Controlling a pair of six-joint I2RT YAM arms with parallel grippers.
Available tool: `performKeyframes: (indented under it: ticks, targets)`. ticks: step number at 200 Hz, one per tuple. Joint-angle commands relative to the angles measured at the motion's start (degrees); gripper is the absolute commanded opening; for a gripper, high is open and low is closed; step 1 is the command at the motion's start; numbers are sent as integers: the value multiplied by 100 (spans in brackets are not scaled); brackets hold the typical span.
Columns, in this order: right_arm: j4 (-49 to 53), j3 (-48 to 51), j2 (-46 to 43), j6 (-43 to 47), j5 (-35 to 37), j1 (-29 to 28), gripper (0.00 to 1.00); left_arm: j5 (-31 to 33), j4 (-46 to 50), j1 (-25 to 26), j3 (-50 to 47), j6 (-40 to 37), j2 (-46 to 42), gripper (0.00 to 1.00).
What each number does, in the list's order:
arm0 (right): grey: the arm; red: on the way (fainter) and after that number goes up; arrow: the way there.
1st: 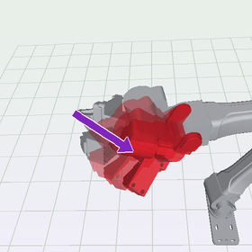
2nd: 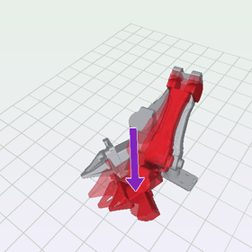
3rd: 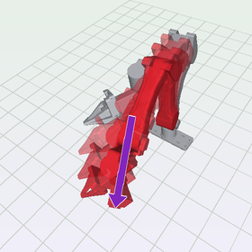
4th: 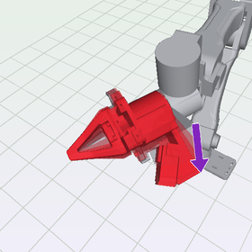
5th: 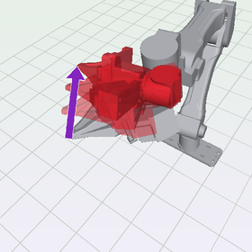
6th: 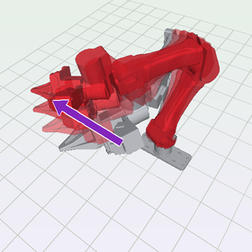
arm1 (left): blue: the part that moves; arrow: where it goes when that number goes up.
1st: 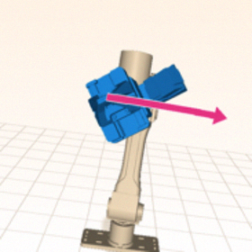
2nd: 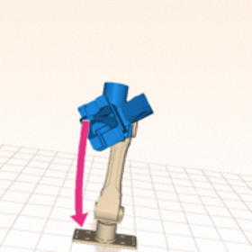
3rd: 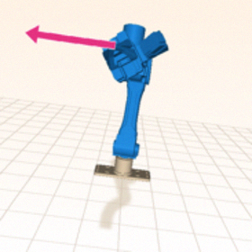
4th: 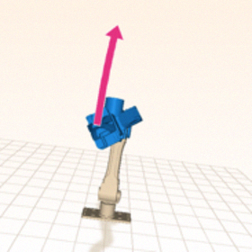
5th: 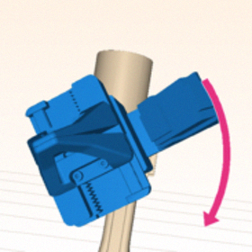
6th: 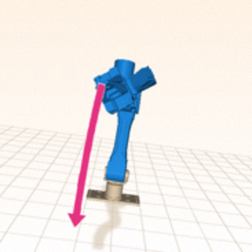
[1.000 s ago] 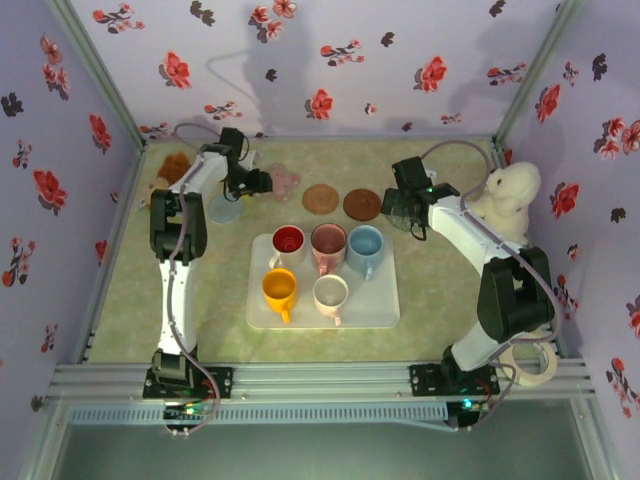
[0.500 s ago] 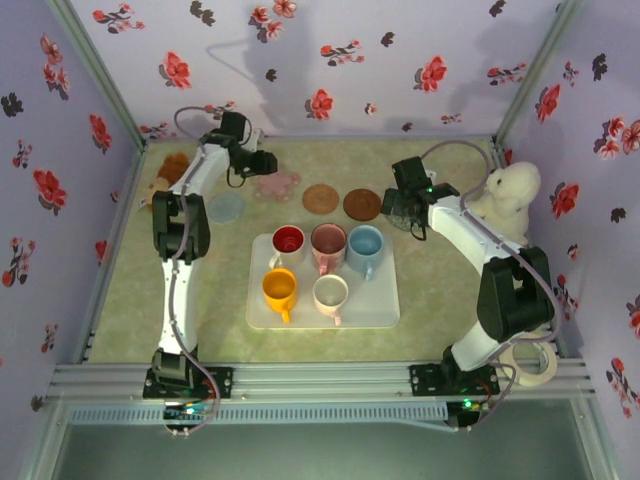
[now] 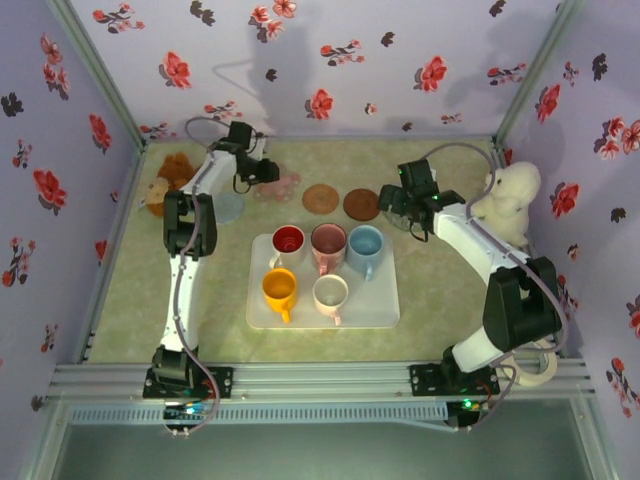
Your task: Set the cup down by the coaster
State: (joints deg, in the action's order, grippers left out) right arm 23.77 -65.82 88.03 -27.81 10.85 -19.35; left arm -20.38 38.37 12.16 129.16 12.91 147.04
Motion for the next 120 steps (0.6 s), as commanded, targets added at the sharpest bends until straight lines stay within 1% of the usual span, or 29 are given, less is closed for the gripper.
performKeyframes:
  ticks: [1, 33, 68, 96, 120]
  targets:
    - [-261, 27, -134, 124, -181, 46, 99, -106, 449, 148, -411, -66, 90, 35]
    - [-205, 9, -112, 170, -168, 54, 99, 107, 469, 273, -1262, -50, -233, 33]
    - [-171, 9, -121, 219, -147, 63, 99, 195, 408, 281, -2043, 71, -579, 32]
    - [-151, 22, -150, 257, -131, 60, 99, 340, 434, 297, -2378, 61, -777, 31]
    - [-150, 46, -165, 283, -110, 64, 99, 507, 443, 300, -2432, 61, -946, 32]
